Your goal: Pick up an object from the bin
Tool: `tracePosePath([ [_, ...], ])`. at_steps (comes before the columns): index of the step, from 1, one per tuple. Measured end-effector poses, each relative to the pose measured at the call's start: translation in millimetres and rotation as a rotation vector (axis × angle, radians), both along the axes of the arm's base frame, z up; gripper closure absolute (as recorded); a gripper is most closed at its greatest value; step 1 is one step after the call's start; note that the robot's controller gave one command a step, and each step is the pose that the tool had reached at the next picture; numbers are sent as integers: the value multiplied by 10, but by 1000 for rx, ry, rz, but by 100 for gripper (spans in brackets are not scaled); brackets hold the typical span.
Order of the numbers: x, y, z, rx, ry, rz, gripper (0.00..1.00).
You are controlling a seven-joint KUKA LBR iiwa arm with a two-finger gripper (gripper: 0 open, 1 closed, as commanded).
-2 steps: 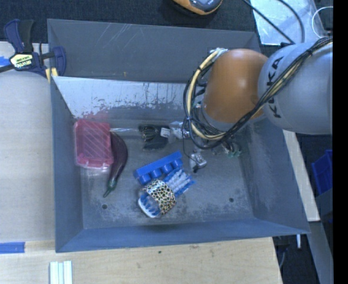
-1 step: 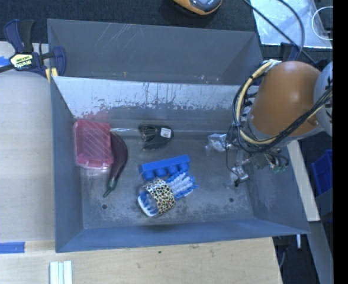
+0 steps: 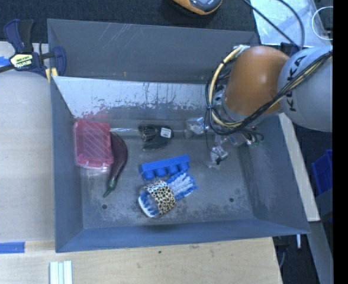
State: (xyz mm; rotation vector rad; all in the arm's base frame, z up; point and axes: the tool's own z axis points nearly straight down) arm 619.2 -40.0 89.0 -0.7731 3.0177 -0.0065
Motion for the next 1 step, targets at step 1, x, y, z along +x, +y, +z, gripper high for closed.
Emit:
tracePosePath([
  [1,-482,174,-156,-3,15,-31,0],
])
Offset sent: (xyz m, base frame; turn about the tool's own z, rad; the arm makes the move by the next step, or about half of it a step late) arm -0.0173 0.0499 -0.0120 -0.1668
